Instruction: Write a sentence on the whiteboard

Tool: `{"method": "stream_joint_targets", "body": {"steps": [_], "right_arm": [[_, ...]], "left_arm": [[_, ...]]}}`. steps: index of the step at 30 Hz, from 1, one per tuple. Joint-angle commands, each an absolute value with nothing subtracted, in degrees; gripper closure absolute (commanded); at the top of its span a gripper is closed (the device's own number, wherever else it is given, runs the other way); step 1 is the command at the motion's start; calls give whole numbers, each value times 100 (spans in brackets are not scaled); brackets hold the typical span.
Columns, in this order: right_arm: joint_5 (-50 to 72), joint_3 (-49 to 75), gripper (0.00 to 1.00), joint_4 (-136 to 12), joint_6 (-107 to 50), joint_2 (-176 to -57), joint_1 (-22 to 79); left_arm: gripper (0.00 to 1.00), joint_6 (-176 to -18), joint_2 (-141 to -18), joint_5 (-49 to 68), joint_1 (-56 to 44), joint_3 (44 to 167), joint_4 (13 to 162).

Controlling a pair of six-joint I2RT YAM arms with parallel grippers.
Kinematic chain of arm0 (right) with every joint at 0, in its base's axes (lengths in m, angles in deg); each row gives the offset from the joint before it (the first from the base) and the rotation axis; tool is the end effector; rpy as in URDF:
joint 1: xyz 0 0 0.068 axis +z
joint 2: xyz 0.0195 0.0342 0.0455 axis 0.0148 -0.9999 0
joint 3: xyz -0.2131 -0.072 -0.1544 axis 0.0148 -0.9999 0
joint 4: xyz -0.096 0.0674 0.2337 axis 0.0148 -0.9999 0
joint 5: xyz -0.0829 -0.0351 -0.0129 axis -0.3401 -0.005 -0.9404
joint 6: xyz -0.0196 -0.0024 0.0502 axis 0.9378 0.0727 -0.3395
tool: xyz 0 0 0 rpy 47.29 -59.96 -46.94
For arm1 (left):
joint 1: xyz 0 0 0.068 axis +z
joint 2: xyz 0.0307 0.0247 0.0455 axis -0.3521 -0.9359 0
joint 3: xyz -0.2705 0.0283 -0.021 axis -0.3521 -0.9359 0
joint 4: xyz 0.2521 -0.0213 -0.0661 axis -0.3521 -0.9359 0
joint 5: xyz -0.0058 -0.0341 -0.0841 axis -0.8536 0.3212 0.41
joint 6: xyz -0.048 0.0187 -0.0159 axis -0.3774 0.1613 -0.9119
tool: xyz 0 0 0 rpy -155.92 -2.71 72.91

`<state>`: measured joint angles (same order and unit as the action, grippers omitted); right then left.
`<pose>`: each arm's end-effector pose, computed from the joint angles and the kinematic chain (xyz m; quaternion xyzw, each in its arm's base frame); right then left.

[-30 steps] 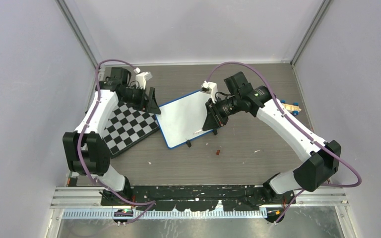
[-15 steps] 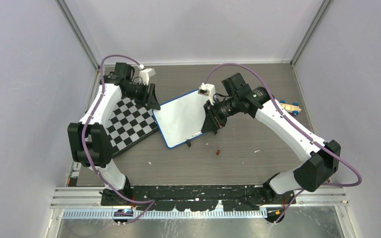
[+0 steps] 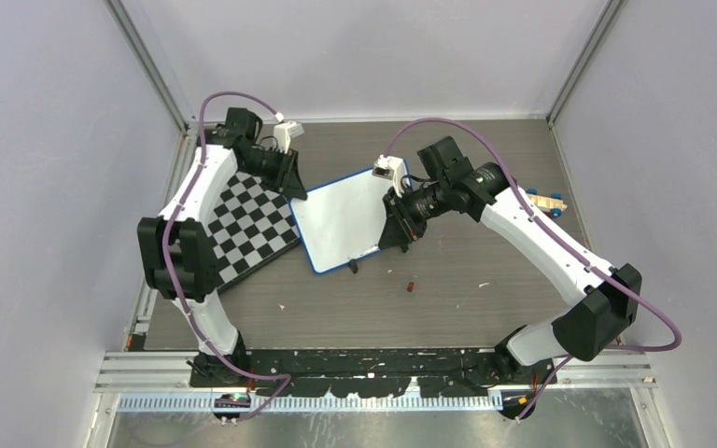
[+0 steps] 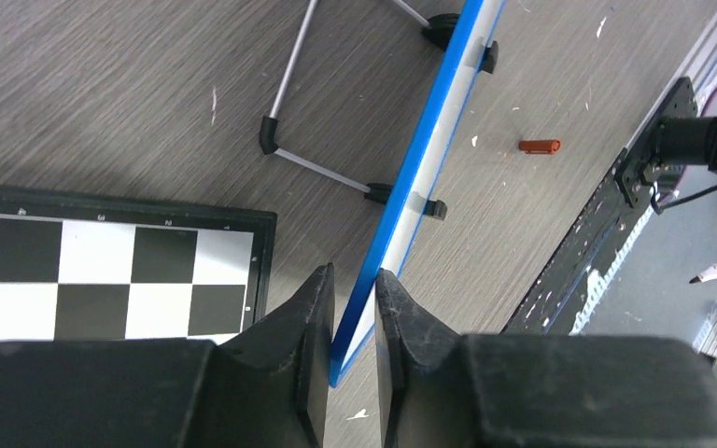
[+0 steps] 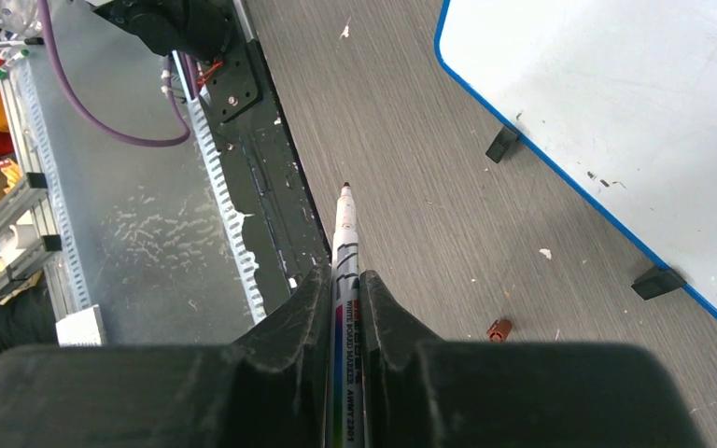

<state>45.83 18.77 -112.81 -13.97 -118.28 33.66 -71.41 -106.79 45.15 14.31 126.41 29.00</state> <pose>0.2279 0.1859 0.3510 -0.4279 0.7800 0.4030 0.2147 0.3637 -0.0651 0.3003 0.2399 0.8771 -0.3525 0.2210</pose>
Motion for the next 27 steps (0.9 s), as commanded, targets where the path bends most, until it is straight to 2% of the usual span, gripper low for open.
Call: {"method": "stream_joint_targets", "body": {"steps": [1, 8, 12, 25, 27], "right_arm": [[4534, 2120, 100, -11212, -1328, -11769, 3396], [4444, 2126, 100, -11219, -1328, -11717, 3404], [4441, 2133, 100, -11218, -1344, -11717, 3397], [4395, 2091, 100, -11170, -1394, -11664, 3399], [4397, 2096, 100, -11173, -1398, -11666, 3404]], "left_arm": [[87, -6648, -10843, 4750, 1238, 13027, 2637], [93, -6507, -10909, 4667, 858, 13077, 2596], [100, -6678, -10865, 4737, 839, 13218, 2772], [100, -7890, -10080, 4847, 836, 12073, 5051], [100, -7853, -10111, 4806, 795, 12065, 5030]]}}
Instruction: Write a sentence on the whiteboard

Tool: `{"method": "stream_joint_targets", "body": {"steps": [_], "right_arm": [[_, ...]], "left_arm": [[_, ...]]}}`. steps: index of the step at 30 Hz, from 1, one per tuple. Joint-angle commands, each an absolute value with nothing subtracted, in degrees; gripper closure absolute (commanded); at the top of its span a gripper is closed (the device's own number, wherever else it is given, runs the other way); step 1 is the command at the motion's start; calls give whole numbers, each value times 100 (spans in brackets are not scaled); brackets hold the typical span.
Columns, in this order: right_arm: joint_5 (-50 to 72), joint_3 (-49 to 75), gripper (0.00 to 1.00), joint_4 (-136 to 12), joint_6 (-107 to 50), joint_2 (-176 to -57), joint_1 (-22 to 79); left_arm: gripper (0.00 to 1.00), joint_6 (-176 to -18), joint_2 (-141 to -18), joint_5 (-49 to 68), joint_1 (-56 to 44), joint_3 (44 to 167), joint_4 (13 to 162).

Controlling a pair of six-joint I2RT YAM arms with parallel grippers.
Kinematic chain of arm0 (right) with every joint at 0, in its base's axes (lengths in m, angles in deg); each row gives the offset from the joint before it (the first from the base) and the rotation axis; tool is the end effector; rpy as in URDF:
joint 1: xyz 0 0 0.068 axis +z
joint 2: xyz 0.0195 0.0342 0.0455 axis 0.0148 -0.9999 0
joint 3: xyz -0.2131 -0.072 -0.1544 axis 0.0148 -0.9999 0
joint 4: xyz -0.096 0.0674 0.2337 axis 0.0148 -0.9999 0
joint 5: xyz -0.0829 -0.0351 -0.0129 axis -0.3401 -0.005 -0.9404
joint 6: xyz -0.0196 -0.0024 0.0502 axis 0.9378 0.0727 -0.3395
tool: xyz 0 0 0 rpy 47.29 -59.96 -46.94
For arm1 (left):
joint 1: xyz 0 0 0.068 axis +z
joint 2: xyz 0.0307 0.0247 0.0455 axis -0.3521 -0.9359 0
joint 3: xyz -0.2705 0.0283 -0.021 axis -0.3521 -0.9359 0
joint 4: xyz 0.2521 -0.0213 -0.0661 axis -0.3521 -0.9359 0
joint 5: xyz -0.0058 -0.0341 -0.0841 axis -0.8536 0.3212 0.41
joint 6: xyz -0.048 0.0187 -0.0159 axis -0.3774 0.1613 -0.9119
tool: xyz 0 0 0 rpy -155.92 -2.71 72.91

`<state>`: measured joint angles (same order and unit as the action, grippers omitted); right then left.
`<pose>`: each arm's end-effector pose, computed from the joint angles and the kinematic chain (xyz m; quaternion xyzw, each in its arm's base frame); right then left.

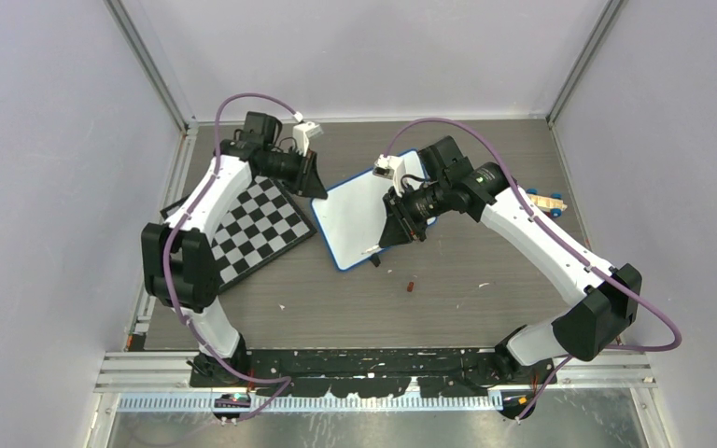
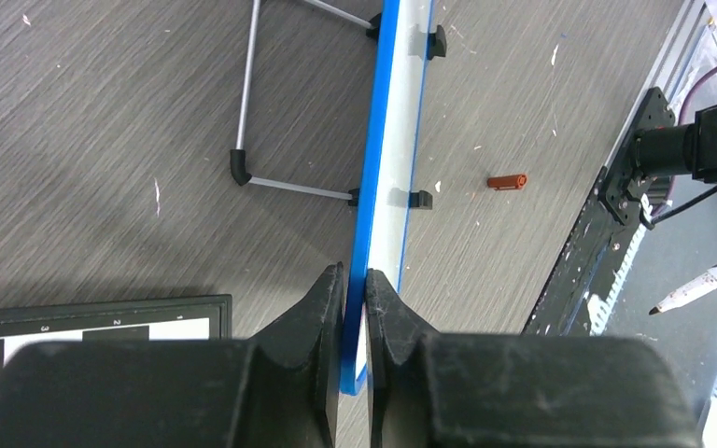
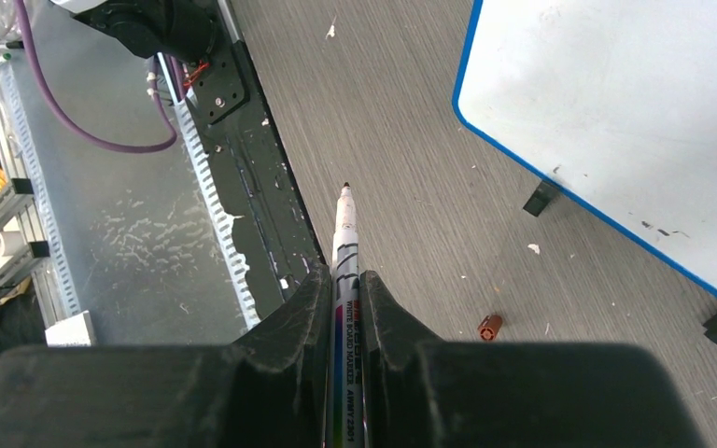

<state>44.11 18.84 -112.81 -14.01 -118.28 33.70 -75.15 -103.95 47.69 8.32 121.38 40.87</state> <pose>0.2286 0.1856 0.3508 -0.4256 0.7861 0.3907 0.2197 0.3563 -0.1042 0.3023 0.2875 0.8376 -0.3827 0.2633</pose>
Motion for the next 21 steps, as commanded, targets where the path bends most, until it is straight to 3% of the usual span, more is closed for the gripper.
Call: {"method": "stream_joint_targets", "body": {"steps": [1, 2, 6, 9, 13, 21], "right_arm": [[4394, 2091, 100, -11181, -1398, -11658, 3397], [4384, 2083, 100, -11182, -1398, -11644, 3398], [4339, 2094, 100, -11259, -1336, -11586, 3398], [4307, 2166, 100, -11359, -1278, -11564, 3404], [4241, 2172, 100, -11428, -1242, -11495, 3403], [4129, 2228, 100, -11649, -1106, -11346, 3392]], "left_arm": [[100, -7741, -10159, 4824, 788, 12145, 4854], [94, -7617, -10230, 4840, 788, 12250, 4634], [53, -7417, -10509, 4974, 783, 12701, 4058], [39, -7656, -10792, 5038, 752, 13101, 4023], [35, -7479, -11277, 4863, 464, 13733, 3575], [37, -7425, -12111, 4800, 42, 14574, 3116]]}}
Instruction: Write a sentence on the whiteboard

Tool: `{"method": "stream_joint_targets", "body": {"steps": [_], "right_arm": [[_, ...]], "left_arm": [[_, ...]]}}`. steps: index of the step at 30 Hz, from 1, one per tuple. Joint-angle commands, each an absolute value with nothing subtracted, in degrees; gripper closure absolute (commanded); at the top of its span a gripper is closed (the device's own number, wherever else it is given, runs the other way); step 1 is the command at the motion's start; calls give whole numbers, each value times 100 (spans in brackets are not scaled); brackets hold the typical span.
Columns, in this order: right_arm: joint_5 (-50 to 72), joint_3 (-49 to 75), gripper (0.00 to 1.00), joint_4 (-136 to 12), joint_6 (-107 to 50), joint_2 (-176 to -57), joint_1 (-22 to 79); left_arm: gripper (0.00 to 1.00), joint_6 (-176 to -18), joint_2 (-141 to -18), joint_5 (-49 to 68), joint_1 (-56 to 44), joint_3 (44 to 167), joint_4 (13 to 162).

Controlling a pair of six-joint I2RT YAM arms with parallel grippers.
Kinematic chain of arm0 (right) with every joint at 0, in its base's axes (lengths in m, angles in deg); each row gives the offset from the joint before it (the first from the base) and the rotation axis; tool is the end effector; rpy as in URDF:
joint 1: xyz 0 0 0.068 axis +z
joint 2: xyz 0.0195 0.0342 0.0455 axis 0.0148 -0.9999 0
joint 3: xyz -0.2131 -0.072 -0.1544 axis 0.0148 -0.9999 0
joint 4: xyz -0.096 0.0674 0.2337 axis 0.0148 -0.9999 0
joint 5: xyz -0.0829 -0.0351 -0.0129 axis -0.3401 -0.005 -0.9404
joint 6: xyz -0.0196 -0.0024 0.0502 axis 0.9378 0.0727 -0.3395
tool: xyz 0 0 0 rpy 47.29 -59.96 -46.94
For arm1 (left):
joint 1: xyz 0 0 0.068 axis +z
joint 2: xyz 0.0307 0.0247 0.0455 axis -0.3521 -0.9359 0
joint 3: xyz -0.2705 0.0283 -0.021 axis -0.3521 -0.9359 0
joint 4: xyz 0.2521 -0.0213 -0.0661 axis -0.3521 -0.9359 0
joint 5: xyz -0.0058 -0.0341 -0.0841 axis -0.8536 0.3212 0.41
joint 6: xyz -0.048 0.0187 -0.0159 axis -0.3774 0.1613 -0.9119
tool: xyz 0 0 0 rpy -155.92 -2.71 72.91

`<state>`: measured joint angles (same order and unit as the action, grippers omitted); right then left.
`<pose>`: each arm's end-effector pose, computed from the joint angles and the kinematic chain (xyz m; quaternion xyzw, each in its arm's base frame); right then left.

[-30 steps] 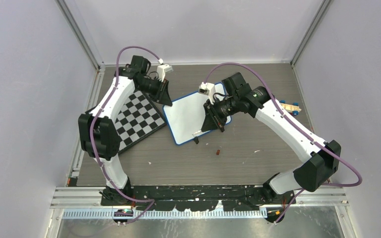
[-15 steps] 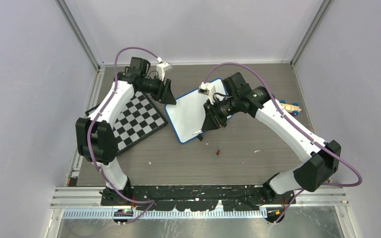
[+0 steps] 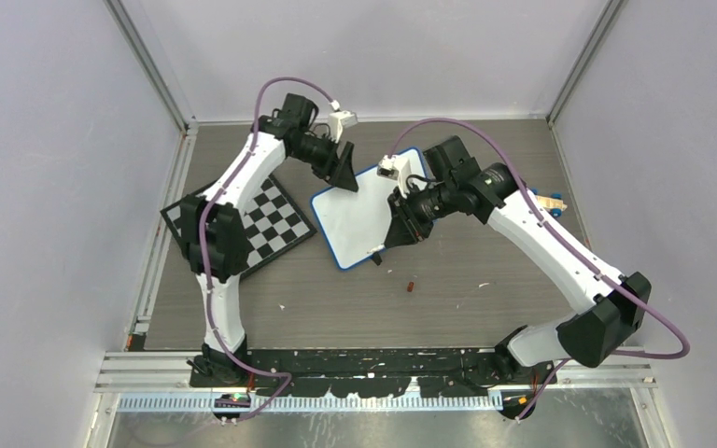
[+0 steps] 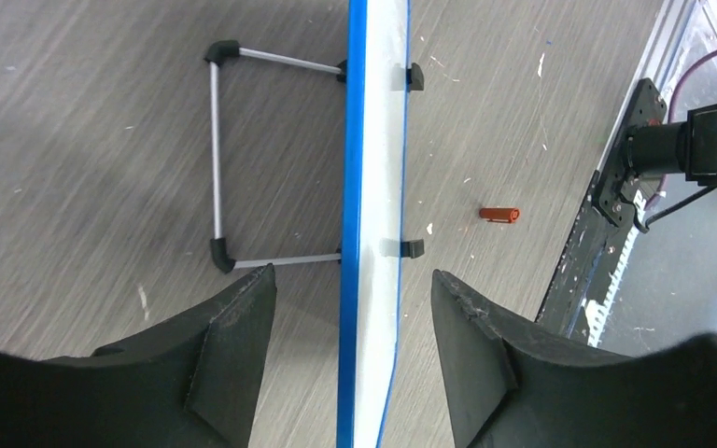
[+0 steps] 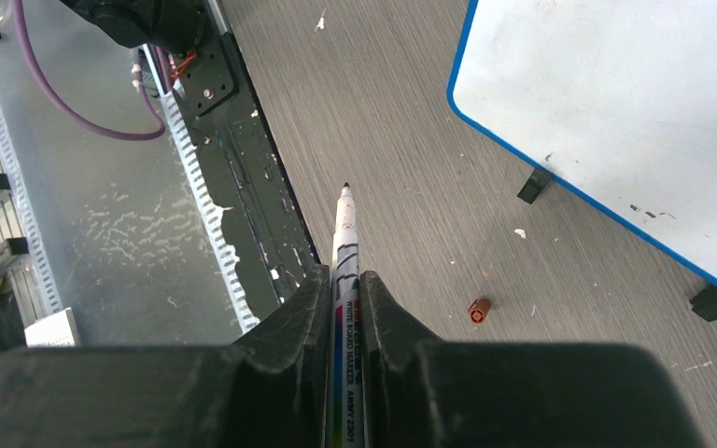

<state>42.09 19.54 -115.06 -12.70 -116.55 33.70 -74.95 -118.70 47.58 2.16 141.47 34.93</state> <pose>0.2212 0.1793 0.3596 -0.4319 0.7878 0.3734 0.2309 0.4020 -0.1614 0.3056 0.3318 0.8227 -0.3953 0.2386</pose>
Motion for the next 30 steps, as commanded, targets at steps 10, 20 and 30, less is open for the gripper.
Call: {"method": "stream_joint_targets", "body": {"steps": [10, 20, 30], "right_arm": [[4003, 2167, 100, -11712, -1055, -11198, 3376], [4081, 2205, 100, -11704, -1073, -11269, 3376], [4068, 2172, 100, -11704, -1056, -11289, 3371]], "left_arm": [[88, -7473, -12375, 4821, -259, 15011, 2821], [100, -7938, -12332, 4959, -260, 15312, 2958], [100, -8004, -12651, 5109, -267, 15518, 2993]]}}
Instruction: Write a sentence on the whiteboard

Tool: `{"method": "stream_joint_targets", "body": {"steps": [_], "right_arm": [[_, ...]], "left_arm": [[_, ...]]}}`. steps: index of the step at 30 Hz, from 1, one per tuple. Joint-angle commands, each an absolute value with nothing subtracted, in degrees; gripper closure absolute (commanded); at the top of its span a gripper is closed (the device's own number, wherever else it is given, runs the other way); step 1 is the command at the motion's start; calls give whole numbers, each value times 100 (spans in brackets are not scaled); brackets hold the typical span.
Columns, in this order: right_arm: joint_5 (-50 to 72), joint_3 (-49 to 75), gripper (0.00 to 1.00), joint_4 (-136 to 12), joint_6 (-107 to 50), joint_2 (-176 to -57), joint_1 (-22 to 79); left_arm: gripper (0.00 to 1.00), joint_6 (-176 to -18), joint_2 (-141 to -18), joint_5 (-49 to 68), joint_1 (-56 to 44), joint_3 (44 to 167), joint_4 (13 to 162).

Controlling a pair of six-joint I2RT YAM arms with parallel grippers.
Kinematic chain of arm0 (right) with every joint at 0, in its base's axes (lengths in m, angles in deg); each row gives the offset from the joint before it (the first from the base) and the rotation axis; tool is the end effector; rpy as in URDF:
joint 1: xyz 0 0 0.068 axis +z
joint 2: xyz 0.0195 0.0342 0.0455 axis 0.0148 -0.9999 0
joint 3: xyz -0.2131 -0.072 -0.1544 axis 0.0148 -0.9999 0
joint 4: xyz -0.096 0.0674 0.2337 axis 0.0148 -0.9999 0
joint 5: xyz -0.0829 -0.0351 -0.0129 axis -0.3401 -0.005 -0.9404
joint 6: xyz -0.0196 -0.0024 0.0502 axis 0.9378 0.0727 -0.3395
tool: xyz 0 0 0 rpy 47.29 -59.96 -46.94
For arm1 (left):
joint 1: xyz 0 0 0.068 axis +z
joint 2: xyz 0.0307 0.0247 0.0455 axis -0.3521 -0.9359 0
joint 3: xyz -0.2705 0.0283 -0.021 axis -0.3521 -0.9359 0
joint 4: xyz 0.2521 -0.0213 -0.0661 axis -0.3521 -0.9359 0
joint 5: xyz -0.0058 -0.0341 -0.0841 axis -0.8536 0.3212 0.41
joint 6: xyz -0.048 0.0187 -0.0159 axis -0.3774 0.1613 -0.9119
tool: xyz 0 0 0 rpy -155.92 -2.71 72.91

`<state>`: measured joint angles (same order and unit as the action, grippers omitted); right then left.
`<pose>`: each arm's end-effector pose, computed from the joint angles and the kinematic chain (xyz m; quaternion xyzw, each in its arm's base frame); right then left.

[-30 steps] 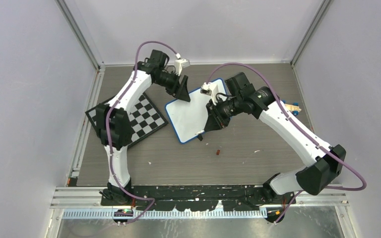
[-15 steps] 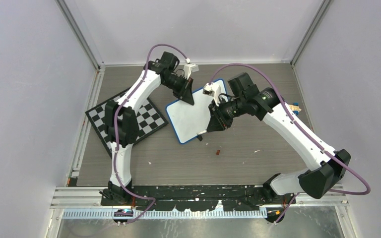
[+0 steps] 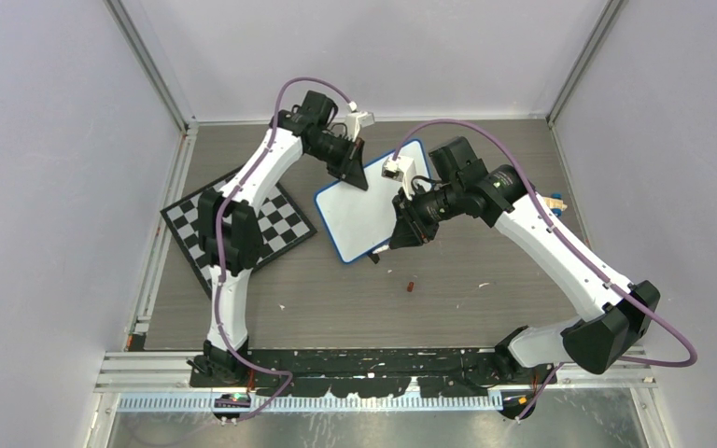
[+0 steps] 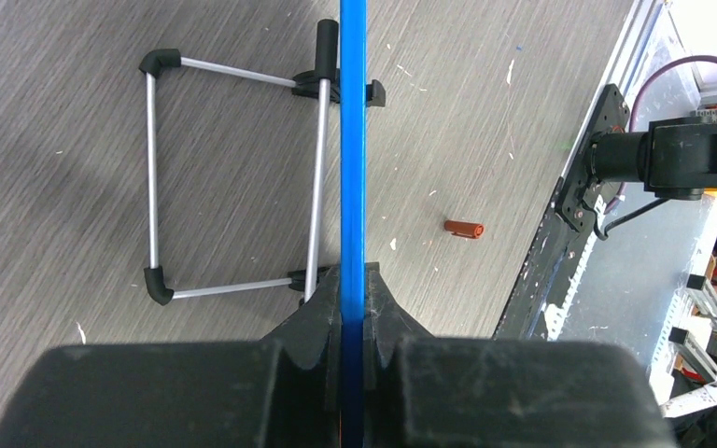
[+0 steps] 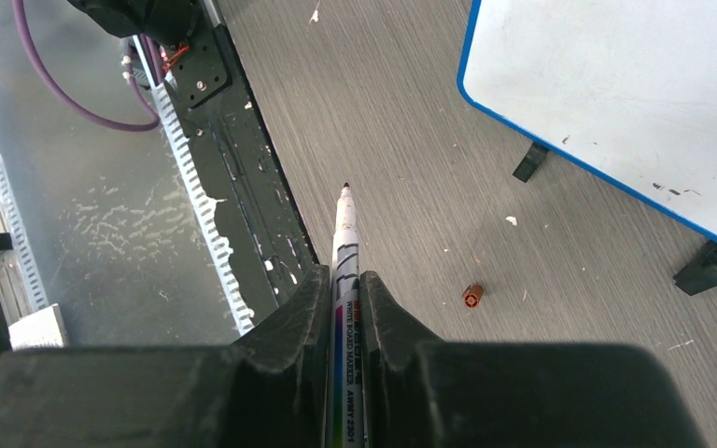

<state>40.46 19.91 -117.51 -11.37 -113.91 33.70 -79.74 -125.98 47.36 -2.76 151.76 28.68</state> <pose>0.2096 0.1704 0.3702 -0.4394 0.7865 0.3590 0.2438 0.4077 -0.2043 0.3000 0.3238 0.8327 -0.4116 0.1796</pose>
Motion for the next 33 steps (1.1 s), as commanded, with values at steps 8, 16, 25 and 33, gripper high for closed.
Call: {"method": "stream_joint_targets", "body": {"steps": [8, 16, 25, 33], "right_arm": [[4038, 2131, 100, -11704, -1031, -11260, 3378], [4086, 2123, 100, -11695, -1046, -11294, 3376], [4142, 2126, 100, -11697, -1072, -11317, 3372], [4079, 2091, 100, -11738, -1038, -11230, 3374]], "left_arm": [[100, -7629, -12768, 5083, -285, 15294, 2734], [100, -6696, -13171, 5218, -355, 16115, 1228], [100, -6227, -13229, 5245, -671, 16004, 679], [100, -6809, -13024, 5133, -768, 15760, 1308]]}}
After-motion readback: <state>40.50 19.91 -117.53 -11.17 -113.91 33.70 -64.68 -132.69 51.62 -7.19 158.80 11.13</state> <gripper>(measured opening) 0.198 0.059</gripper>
